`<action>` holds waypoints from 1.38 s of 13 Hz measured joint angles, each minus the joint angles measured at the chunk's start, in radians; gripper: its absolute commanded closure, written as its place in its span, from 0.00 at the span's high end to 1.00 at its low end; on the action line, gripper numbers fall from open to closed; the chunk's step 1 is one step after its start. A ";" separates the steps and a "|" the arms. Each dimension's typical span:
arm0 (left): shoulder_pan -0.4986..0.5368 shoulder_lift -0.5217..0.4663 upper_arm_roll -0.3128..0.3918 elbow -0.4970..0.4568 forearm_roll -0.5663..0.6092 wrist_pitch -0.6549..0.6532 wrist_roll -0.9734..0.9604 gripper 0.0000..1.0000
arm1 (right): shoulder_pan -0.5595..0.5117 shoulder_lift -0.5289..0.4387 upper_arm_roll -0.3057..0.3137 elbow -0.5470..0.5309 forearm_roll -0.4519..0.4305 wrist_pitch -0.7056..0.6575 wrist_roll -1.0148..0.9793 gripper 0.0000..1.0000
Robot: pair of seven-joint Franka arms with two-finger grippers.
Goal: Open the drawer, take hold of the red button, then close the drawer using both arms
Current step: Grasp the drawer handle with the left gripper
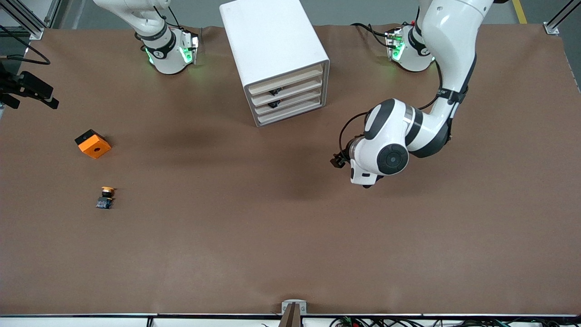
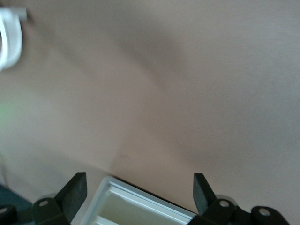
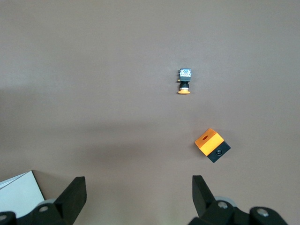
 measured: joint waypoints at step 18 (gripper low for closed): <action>-0.118 0.193 -0.014 0.029 -0.565 -0.255 -0.923 0.81 | 0.000 0.000 0.000 0.000 0.001 0.000 0.000 1.00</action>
